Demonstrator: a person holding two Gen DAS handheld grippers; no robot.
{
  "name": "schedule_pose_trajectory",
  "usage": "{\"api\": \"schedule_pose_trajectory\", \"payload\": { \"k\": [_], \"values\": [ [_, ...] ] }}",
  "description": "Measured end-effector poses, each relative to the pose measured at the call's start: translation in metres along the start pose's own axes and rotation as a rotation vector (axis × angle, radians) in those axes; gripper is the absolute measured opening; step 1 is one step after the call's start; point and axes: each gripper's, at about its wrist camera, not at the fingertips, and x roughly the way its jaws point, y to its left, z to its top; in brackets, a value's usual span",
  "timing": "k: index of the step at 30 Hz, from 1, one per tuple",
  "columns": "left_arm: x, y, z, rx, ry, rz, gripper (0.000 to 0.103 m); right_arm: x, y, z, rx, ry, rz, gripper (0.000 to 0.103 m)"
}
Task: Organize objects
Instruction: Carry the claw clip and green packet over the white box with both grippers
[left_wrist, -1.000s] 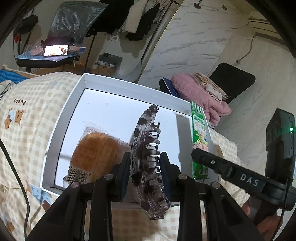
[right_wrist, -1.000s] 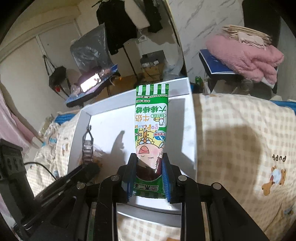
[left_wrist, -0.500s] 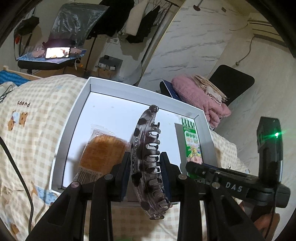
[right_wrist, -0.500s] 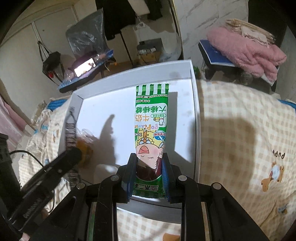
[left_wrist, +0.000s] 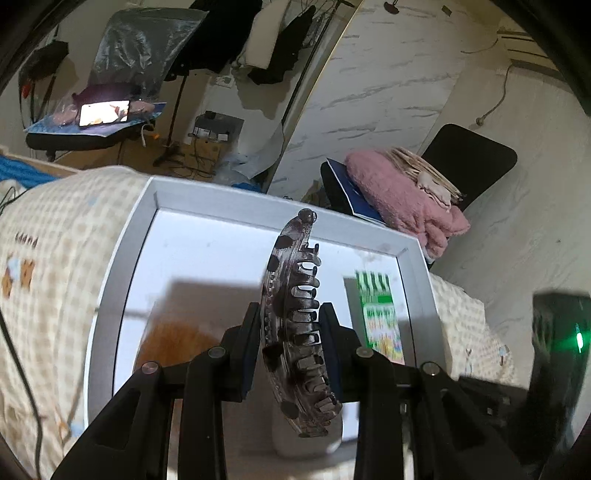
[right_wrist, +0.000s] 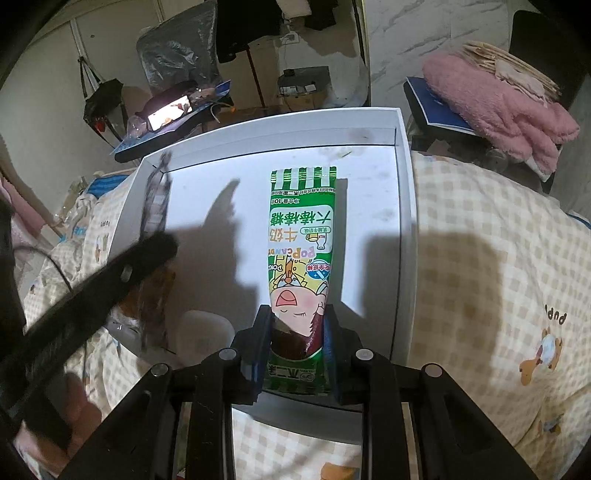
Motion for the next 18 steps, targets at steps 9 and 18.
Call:
{"api": "schedule_pose_trajectory", "payload": {
  "k": [9,18],
  "values": [
    [0.019,0.006,-0.003,0.003,0.018,0.038,0.034,0.002,0.005,0.000,-0.020,0.008,0.004,0.027],
    [0.003,0.019,-0.001,-0.053,-0.025,-0.036,0.034,-0.001,0.013,0.000,-0.052,-0.004,0.004,0.029]
  ]
}}
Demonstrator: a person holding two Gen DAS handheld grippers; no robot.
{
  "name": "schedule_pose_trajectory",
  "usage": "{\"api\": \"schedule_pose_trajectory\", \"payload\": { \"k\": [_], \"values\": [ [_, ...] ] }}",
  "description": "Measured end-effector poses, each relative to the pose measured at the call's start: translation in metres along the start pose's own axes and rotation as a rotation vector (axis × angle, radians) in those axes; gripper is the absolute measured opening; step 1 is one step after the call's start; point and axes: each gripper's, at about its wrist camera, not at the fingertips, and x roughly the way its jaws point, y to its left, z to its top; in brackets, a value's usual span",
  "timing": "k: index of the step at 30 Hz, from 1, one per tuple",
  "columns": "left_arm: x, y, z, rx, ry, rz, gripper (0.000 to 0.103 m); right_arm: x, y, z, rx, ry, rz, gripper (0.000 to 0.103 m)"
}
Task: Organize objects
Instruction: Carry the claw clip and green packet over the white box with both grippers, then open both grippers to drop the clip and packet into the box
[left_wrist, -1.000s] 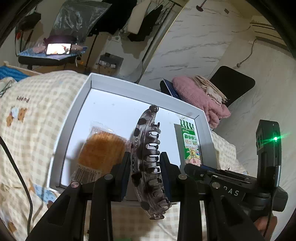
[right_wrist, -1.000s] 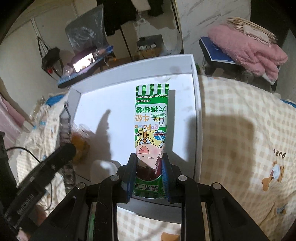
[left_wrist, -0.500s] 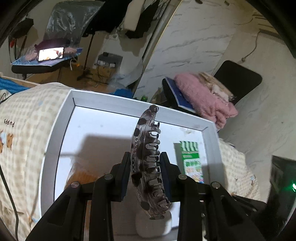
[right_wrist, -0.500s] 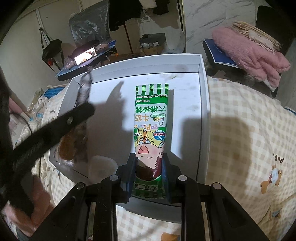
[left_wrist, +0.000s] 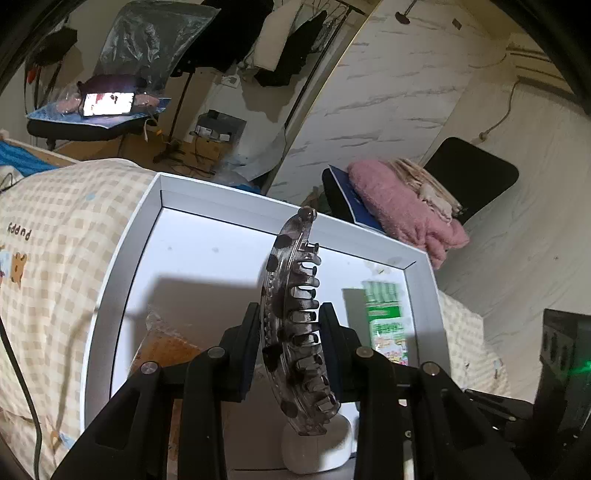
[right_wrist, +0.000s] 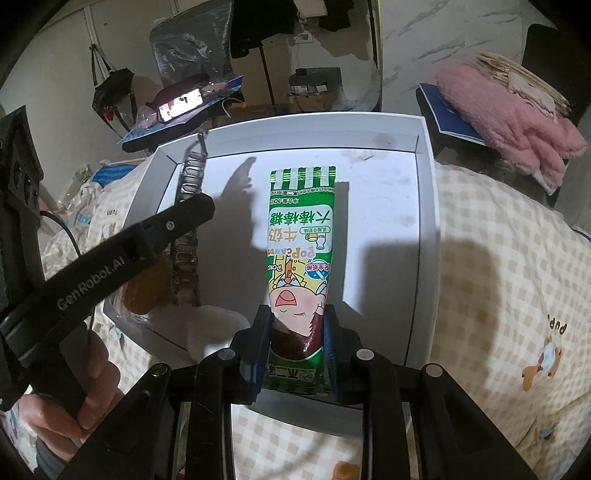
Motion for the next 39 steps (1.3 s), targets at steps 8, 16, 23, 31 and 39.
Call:
{"api": "schedule_pose_trajectory", "payload": {
  "k": [8,16,23,31,39],
  "values": [
    [-0.015,0.002,0.008,-0.012,-0.028,0.000,0.035,-0.013,0.007,0.002,-0.030,-0.058,-0.007,0.067],
    [-0.050,0.003,0.020,-0.035,-0.111,-0.021,0.035,-0.022,0.013,0.003,-0.035,-0.102,-0.002,0.067],
    [-0.103,0.001,0.037,-0.025,-0.232,-0.025,0.046,-0.074,0.015,0.005,-0.011,-0.303,0.099,0.067],
    [-0.141,-0.005,0.028,0.064,-0.227,0.053,0.064,-0.109,0.030,0.003,-0.061,-0.440,0.211,0.084],
    [-0.202,-0.017,0.009,0.159,-0.237,0.203,0.073,-0.138,0.043,0.002,-0.031,-0.445,0.292,0.084]
  ]
}}
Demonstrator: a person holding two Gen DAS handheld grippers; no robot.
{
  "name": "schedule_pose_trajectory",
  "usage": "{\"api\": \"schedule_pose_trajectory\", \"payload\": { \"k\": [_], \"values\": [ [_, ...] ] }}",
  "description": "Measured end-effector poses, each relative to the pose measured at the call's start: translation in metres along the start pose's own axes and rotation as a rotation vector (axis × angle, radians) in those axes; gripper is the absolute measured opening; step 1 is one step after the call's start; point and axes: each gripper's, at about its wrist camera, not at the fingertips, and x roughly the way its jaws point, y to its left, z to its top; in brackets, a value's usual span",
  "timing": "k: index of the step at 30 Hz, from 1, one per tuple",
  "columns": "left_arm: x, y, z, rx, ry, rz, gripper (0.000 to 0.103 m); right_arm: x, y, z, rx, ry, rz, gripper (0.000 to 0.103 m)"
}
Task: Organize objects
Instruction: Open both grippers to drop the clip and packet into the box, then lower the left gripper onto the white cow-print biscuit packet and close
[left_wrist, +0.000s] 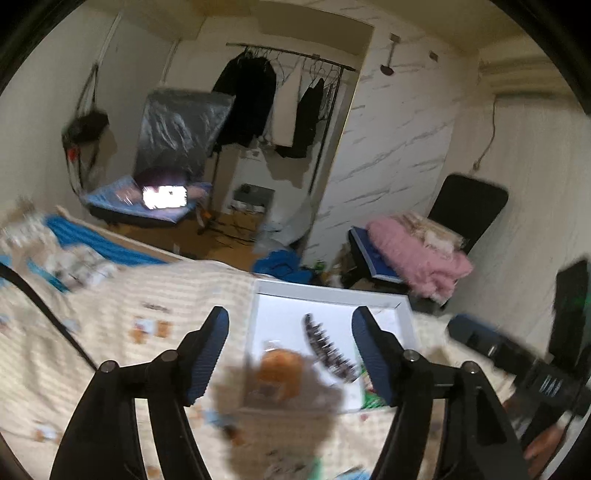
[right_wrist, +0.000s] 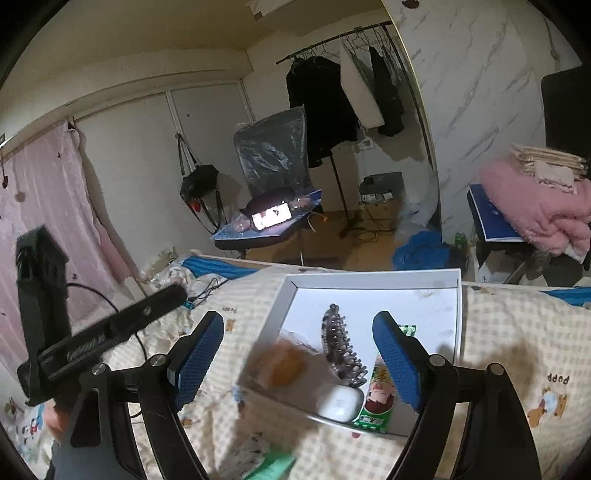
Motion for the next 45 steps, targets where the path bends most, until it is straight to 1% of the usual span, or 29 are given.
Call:
{"api": "schedule_pose_trajectory", "payload": {
  "k": [1,2,3,5,6,9,10,12,14,16,17,19,21,24,26,27,29,32,34,36,38,40,45],
  "values": [
    [-0.014,-0.003,0.000,0.032,-0.007,0.022,0.074,-0.005,0.003,0.001,-0.002,0.000,0.007,0.084],
    [-0.025,-0.006,0.001,0.051,-0.008,0.025,0.077,-0.012,0.010,0.003,-0.009,0.002,0.019,0.084],
    [-0.036,-0.010,0.001,0.066,-0.005,0.011,0.078,-0.017,0.015,0.004,-0.019,0.013,0.028,0.084],
    [-0.059,-0.017,0.000,0.092,0.009,-0.043,0.078,-0.030,0.029,0.008,-0.050,0.028,0.046,0.084],
    [-0.069,-0.020,-0.001,0.102,0.012,-0.046,0.078,-0.041,0.036,0.009,-0.064,0.029,0.054,0.084],
    [-0.099,-0.029,-0.009,0.135,0.011,0.002,0.079,-0.070,0.048,0.009,-0.075,0.023,0.077,0.084],
    [-0.109,-0.030,-0.013,0.135,0.000,0.005,0.081,-0.080,0.049,0.008,-0.068,0.021,0.083,0.084],
    [-0.122,-0.030,-0.022,0.096,-0.007,-0.022,0.082,-0.095,0.052,0.008,-0.047,0.025,0.082,0.084],
    [-0.124,-0.026,-0.032,0.043,0.032,-0.051,0.083,-0.109,0.054,0.005,-0.030,0.019,0.061,0.084],
    [-0.118,-0.025,-0.043,0.009,0.076,-0.074,0.083,-0.121,0.055,-0.006,-0.018,-0.001,0.065,0.084],
    [-0.113,-0.025,-0.050,-0.001,0.104,-0.085,0.083,-0.123,0.053,-0.015,-0.012,-0.002,0.083,0.084],
    [-0.104,-0.027,-0.062,0.005,0.142,-0.099,0.083,-0.120,0.047,-0.029,-0.006,0.017,0.119,0.084],
    [-0.096,-0.030,-0.076,0.019,0.159,-0.105,0.083,-0.103,0.037,-0.044,0.023,0.061,0.095,0.084],
    [-0.072,-0.030,-0.100,0.032,0.218,-0.092,0.083,-0.081,0.023,-0.059,0.063,0.106,0.094,0.084],
    [-0.056,-0.028,-0.112,0.021,0.218,-0.043,0.083,-0.063,0.014,-0.070,0.100,0.136,0.109,0.084],
    [-0.050,-0.026,-0.115,0.007,0.214,-0.031,0.082,-0.053,0.009,-0.075,0.118,0.152,0.115,0.084],
    [-0.035,-0.020,-0.120,-0.042,0.237,-0.015,0.082,-0.030,-0.001,-0.089,0.161,0.175,0.121,0.084],
    [-0.020,-0.002,-0.129,-0.131,0.266,-0.048,0.082,-0.012,-0.010,-0.102,0.185,0.218,0.111,0.084],
    [-0.008,0.009,-0.137,-0.196,0.311,-0.067,0.082,-0.002,-0.013,-0.110,0.165,0.236,0.075,0.084],
    [0.000,0.015,-0.142,-0.230,0.334,-0.077,0.082,0.003,-0.014,-0.115,0.137,0.245,0.035,0.084],
    [0.005,0.015,-0.146,-0.239,0.346,-0.079,0.082,0.007,-0.018,-0.119,0.128,0.256,0.027,0.084],
    [0.006,0.013,-0.148,-0.234,0.346,-0.084,0.083,0.007,-0.021,-0.122,0.130,0.257,0.041,0.084],
    [0.015,0.004,-0.149,-0.192,0.370,-0.100,0.082,0.014,-0.028,-0.125,0.131,0.261,0.054,0.084]
  ]
}}
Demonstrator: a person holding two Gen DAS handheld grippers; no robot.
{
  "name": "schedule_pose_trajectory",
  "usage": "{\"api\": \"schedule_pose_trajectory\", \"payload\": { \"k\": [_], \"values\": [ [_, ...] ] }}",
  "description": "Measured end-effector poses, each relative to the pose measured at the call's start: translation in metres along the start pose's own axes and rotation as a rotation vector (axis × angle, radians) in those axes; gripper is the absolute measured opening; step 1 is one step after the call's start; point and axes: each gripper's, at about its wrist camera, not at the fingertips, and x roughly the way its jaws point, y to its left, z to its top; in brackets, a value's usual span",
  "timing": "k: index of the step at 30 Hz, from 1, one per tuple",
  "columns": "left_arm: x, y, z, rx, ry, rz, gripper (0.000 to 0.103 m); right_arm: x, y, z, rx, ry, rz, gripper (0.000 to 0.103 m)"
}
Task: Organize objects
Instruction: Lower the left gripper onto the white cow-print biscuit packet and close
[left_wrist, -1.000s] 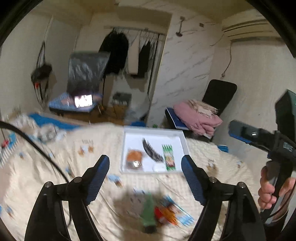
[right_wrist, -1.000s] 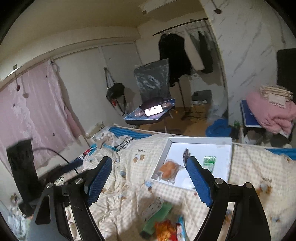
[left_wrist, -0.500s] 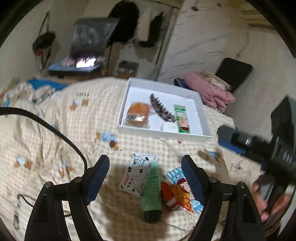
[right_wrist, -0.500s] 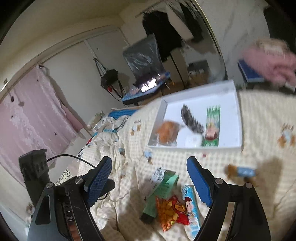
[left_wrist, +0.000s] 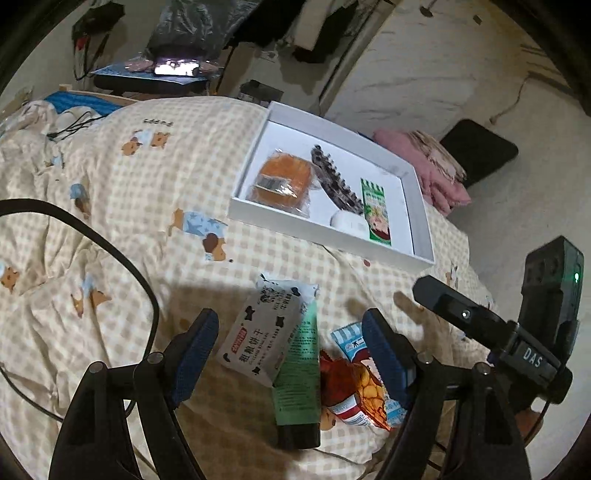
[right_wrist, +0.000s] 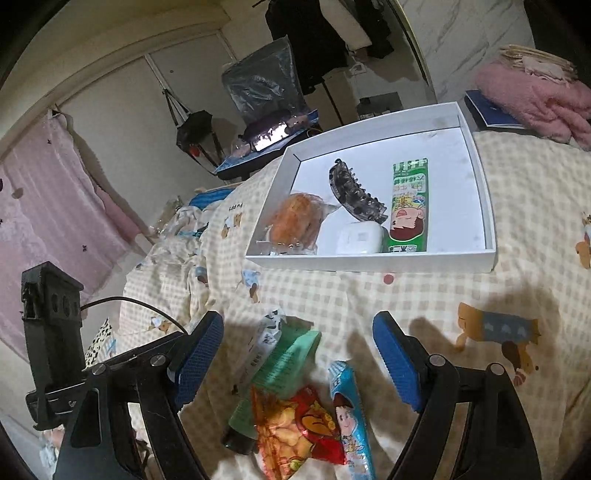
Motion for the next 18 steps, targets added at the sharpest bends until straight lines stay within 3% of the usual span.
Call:
{"api": "schedule_pose_trajectory", "payload": {
  "k": [6,18],
  "values": [
    [0.010,-0.010,-0.003,0.050,0.035,0.008,0.082,0.008,-0.013,-0.003,0.050,0.022,0.030,0.084],
    [0.008,-0.009,-0.002,0.045,0.026,-0.008,0.082,0.009,-0.009,-0.003,0.036,0.028,0.024,0.084]
  ]
}}
